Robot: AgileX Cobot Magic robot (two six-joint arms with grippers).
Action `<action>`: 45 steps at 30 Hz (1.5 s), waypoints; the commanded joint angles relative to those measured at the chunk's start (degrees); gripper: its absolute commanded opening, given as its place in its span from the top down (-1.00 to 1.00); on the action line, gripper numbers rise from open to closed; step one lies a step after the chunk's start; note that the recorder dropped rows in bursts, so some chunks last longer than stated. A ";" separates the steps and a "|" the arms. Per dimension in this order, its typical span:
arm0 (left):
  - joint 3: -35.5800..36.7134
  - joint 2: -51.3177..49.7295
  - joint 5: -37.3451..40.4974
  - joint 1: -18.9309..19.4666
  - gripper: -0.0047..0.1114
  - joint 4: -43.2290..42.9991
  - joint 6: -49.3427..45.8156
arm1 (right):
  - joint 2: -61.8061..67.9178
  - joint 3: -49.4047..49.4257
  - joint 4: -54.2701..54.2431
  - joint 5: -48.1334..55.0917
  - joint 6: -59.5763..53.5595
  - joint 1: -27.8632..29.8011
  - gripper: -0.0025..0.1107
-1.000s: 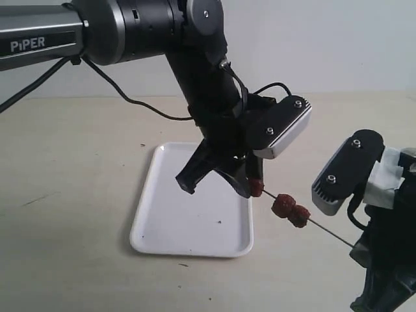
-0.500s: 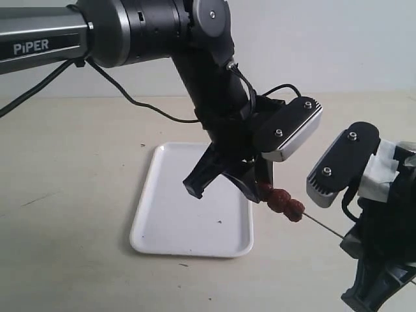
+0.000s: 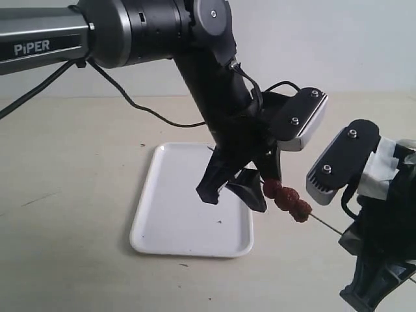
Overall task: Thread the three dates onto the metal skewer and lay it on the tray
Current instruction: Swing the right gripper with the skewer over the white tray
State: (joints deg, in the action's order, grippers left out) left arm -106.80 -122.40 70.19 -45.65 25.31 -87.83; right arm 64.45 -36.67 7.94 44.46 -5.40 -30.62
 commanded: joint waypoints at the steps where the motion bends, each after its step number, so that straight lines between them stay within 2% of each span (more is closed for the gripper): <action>1: 0.18 1.09 -0.54 -0.20 -0.14 1.19 5.55 | -0.02 -0.44 -0.09 -0.71 -0.39 -0.02 0.96; 6: 0.18 3.89 -1.87 0.27 -0.12 -5.23 10.99 | -0.02 -0.44 1.38 -0.32 4.86 -0.02 0.96; 9: 0.18 5.43 -1.31 1.24 -0.12 -5.67 13.63 | -0.02 -0.44 3.68 0.13 8.54 -0.02 0.96; 12: 0.18 7.65 -0.22 4.49 -0.12 -7.06 19.18 | -0.02 -0.44 4.97 0.80 11.76 -0.02 0.96; 14: 0.18 9.79 -0.22 8.55 -0.12 -10.24 30.75 | -0.02 -0.44 4.97 -0.14 15.67 -0.02 0.96; 15: 0.18 11.30 -0.22 11.11 -0.03 -14.23 48.30 | 0.46 -0.44 4.72 -1.68 19.69 -0.02 0.96; 16: 0.18 12.03 -0.22 12.54 0.04 -16.93 55.58 | 0.99 -0.44 4.14 -2.73 20.91 -0.02 0.96; 17: 0.18 13.15 -0.22 15.36 0.20 -20.18 63.49 | 2.29 -0.44 2.23 -5.41 21.67 -0.02 0.96; 18: 0.18 13.86 -0.22 16.89 0.32 -20.31 66.39 | 3.73 -0.44 0.18 -7.60 21.67 -0.02 0.96; 19: 0.18 15.40 -0.22 19.53 0.61 -19.83 69.27 | 6.57 -0.44 -2.94 -10.69 21.67 -0.02 0.96; 21: 0.18 17.20 -0.22 22.10 0.91 -18.82 69.58 | 10.55 -0.96 -7.23 -14.41 22.19 -0.02 0.96; 27: 1.05 25.74 -1.66 29.15 0.92 -14.96 75.12 | 23.37 -9.74 -18.94 -22.75 26.93 -0.02 0.96; 35: 11.55 39.50 -17.99 30.32 0.92 -14.23 76.32 | 36.40 -22.43 -18.07 -23.05 40.72 -0.02 0.96; 40: 18.61 45.00 -23.31 30.35 0.92 -14.61 76.32 | 43.10 -28.09 -16.50 -21.75 45.56 -1.15 0.96; 45: 23.35 47.15 -24.85 32.15 0.92 -15.44 76.32 | 47.48 -33.37 -5.89 -18.35 56.46 -4.60 0.96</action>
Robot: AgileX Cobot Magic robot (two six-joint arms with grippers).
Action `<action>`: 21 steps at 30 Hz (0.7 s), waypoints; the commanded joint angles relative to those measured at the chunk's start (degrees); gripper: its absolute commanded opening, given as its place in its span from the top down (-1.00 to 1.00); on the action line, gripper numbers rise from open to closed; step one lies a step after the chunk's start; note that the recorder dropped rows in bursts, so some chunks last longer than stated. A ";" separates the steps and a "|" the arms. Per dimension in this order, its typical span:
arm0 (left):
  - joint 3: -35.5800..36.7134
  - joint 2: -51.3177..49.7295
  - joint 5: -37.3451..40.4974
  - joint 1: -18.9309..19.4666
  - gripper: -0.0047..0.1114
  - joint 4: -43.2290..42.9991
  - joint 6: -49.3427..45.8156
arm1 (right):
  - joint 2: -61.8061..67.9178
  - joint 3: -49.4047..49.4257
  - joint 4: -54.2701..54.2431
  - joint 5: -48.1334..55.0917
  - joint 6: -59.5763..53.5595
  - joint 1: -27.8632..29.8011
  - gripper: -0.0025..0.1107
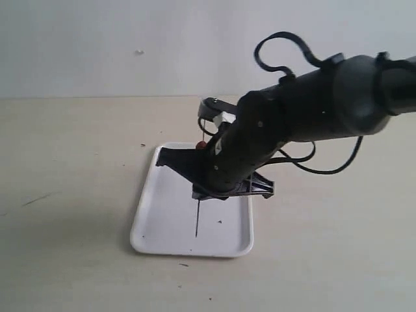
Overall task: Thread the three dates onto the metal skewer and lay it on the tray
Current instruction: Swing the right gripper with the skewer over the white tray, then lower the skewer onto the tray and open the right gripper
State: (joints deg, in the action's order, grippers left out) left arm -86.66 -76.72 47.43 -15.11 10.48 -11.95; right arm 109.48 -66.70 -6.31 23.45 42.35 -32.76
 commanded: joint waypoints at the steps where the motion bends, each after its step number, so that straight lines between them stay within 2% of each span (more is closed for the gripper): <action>1: 3.85 1.73 -2.20 2.38 0.92 -0.72 0.44 | 2.96 -3.96 12.30 3.70 12.67 -3.25 0.96; 3: 4.64 1.97 -1.78 3.80 0.92 -0.72 0.36 | 3.90 -4.56 20.35 5.41 20.95 -4.50 0.96; 5: 5.37 2.31 -1.62 4.85 0.92 -0.72 0.17 | 4.53 -4.56 22.82 5.71 24.94 -4.62 0.96; 8: 5.89 2.72 -1.62 5.93 0.92 -0.72 -0.44 | 5.53 -4.56 22.82 5.27 24.98 -4.62 0.96; 16: 5.99 2.96 -1.84 5.91 0.92 -0.72 -1.54 | 7.70 -4.56 22.82 4.54 24.76 -4.62 0.95; 19: 5.99 2.96 -1.84 5.91 0.92 -0.72 -1.54 | 7.70 -4.56 23.60 4.67 24.76 -4.62 0.80; 21: 5.99 2.96 -1.84 5.91 0.92 -0.72 -1.54 | 7.70 -4.56 24.15 4.67 24.76 -4.62 0.64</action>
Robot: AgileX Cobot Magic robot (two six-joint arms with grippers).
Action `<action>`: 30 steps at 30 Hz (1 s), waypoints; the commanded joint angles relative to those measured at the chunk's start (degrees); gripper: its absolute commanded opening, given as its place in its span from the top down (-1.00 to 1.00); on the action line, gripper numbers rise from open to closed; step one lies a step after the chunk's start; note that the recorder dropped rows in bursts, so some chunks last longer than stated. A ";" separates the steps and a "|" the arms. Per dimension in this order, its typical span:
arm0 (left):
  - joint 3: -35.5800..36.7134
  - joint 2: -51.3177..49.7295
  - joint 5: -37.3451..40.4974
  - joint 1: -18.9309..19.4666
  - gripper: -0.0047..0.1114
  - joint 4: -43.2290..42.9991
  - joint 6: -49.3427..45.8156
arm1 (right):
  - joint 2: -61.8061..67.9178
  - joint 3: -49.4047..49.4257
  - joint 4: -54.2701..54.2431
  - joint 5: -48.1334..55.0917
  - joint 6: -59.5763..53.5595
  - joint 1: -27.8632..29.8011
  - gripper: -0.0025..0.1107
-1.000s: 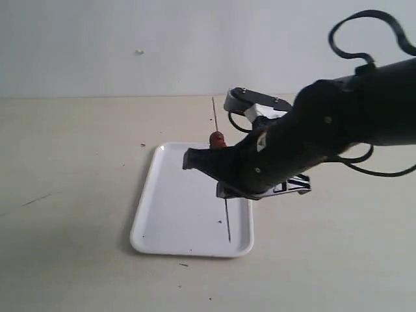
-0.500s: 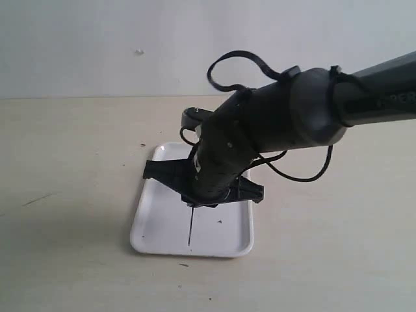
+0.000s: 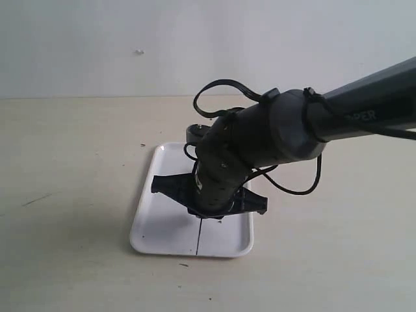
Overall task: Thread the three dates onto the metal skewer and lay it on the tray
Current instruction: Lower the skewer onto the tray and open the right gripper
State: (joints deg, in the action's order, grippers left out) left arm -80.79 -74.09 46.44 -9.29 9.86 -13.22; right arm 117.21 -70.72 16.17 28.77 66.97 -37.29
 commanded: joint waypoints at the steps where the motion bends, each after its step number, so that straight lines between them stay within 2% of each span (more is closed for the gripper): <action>1: 0.12 0.33 -0.85 0.10 0.92 -0.10 -0.27 | -0.03 -0.54 1.67 -0.82 0.13 -0.09 0.57; 5: 0.12 0.33 -0.83 0.10 0.92 0.00 -0.27 | -0.03 -0.54 1.67 -1.50 0.13 -0.09 0.31; 8: 0.12 0.33 -0.83 0.10 0.92 0.16 -0.27 | -0.47 -0.54 1.78 -1.17 -0.44 -0.09 0.23; 19: 0.12 0.33 -0.61 0.10 0.92 0.81 -0.27 | -1.49 -0.54 1.43 0.16 -1.39 -0.09 0.21; 22: 0.12 0.33 -0.23 0.10 0.92 0.80 -0.38 | -2.26 -0.54 -6.73 1.56 -8.85 -0.09 0.21; 30: 0.12 0.33 0.56 0.10 0.92 0.95 -1.14 | -5.28 -1.70 -0.03 2.06 -9.55 -0.09 0.21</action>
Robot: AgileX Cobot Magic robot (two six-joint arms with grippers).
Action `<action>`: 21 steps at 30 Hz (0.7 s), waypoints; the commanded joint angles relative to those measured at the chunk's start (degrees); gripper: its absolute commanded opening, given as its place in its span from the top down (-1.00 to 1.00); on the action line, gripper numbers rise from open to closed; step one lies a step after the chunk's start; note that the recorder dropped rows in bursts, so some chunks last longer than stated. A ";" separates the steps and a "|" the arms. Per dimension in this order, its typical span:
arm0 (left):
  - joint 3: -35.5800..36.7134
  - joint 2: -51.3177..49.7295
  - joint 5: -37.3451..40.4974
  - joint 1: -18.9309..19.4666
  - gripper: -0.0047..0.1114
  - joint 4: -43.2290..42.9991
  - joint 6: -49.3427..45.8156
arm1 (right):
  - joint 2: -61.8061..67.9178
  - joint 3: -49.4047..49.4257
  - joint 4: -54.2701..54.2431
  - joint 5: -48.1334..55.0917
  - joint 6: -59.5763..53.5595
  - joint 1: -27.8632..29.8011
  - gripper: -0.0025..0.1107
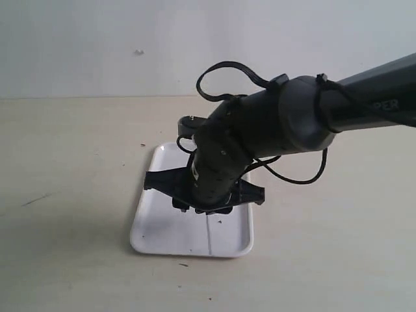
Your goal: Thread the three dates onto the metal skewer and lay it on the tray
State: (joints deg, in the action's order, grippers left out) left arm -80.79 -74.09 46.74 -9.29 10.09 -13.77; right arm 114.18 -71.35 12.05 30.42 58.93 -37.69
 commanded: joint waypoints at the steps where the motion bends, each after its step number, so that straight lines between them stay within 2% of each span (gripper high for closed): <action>1: 0.12 0.33 0.26 0.10 0.92 0.72 -0.58 | -2.25 -1.06 1.83 1.41 -1.70 0.31 0.21; 3: 0.12 0.33 0.26 0.10 0.92 0.81 -0.58 | -3.10 -1.06 0.04 1.69 -3.04 0.71 0.21; 7: 0.12 0.33 0.26 0.10 0.92 0.94 -0.71 | -3.91 -1.06 4.40 3.73 0.28 0.71 0.21; 14: 0.12 0.33 0.66 0.10 0.92 1.04 -0.71 | -7.24 -1.06 9.39 7.60 -1.04 0.71 0.22; 15: 0.12 0.33 0.66 0.10 0.92 1.04 -0.71 | -8.37 -1.06 11.31 9.58 -1.12 0.71 0.27; 17: 0.36 0.73 0.14 0.13 0.92 1.04 -0.71 | -11.40 -0.68 16.06 13.40 -1.30 -0.02 0.49; 18: 0.97 1.28 -0.77 0.23 0.92 1.20 -0.60 | -13.43 0.17 19.53 14.92 -0.58 -0.58 0.70; 20: 3.10 3.31 -3.62 0.23 0.92 1.20 -0.31 | -17.86 2.74 24.38 16.41 2.11 -1.51 0.95; 21: 4.62 4.75 -4.91 0.23 0.92 1.23 0.26 | -20.67 4.31 25.06 15.95 3.21 -1.66 0.96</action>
State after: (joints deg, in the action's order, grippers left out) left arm -78.80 -72.32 45.35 -9.29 10.55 -14.40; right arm 99.81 -69.84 31.90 44.62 59.40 -38.41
